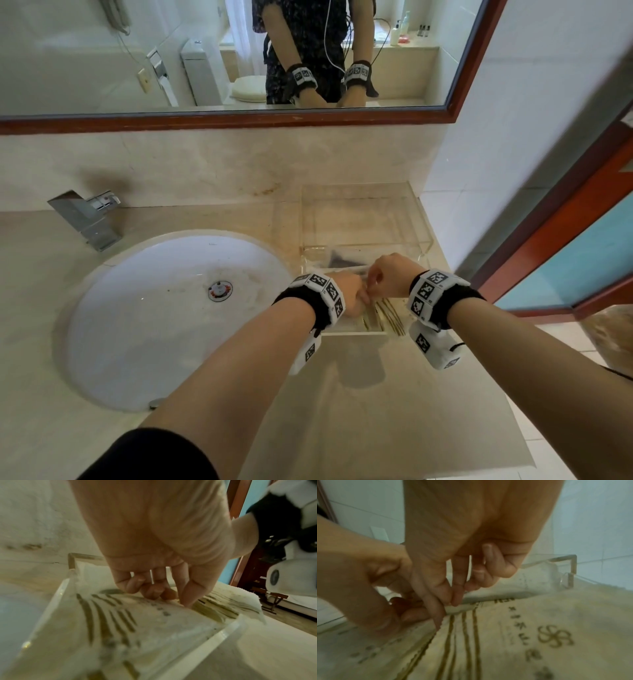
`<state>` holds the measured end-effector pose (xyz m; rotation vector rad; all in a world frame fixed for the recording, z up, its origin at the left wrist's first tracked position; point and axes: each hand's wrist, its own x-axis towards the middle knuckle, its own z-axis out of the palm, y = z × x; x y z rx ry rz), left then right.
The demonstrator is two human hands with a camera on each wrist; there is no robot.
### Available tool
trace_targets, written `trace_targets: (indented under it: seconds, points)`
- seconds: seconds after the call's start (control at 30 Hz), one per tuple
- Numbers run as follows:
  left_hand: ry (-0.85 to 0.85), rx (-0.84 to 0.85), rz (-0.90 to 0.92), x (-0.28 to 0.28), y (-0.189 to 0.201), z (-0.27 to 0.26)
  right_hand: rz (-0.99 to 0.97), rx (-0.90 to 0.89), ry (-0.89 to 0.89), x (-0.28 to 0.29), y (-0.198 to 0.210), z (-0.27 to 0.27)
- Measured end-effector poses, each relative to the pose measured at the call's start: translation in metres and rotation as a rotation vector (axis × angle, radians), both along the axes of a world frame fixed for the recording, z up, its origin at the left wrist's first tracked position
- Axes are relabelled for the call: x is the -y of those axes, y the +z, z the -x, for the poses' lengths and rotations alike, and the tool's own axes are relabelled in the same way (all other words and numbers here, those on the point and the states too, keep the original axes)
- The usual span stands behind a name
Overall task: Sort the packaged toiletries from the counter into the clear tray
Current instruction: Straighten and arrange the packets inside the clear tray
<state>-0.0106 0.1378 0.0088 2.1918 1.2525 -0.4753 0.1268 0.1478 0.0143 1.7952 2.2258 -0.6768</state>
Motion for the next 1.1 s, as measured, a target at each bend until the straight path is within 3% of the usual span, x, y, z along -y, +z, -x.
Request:
trace_targets:
  seconds: [0.17, 0.37, 0.5, 0.7, 0.97, 1.03, 1.1]
  points:
    - [-0.017, -0.040, -0.012, 0.001, -0.007, -0.006, 0.074, 0.014, 0.026, 0.005, 0.004, -0.009]
    - [0.100, 0.131, -0.010, -0.006, -0.009, -0.011, 0.136, 0.060, 0.000, 0.005, 0.002, -0.024]
    - [0.093, 0.107, -0.023, -0.005, -0.014, -0.016, 0.125, 0.076, -0.017, 0.005, 0.000, -0.034]
    - [0.044, -0.072, -0.087, 0.000, -0.013, -0.028, 0.084, 0.035, -0.055, 0.006, 0.003, -0.036]
    - [0.088, 0.021, -0.060, 0.001, -0.010, -0.022, 0.009, 0.084, -0.109, 0.010, 0.007, -0.031]
    - [0.139, 0.104, -0.098, -0.002, -0.007, -0.015, -0.019, 0.057, -0.113, 0.012, 0.008, -0.028]
    - [0.180, 0.071, -0.168, -0.006, -0.005, -0.007, -0.019, 0.023, -0.101, 0.013, 0.010, -0.022]
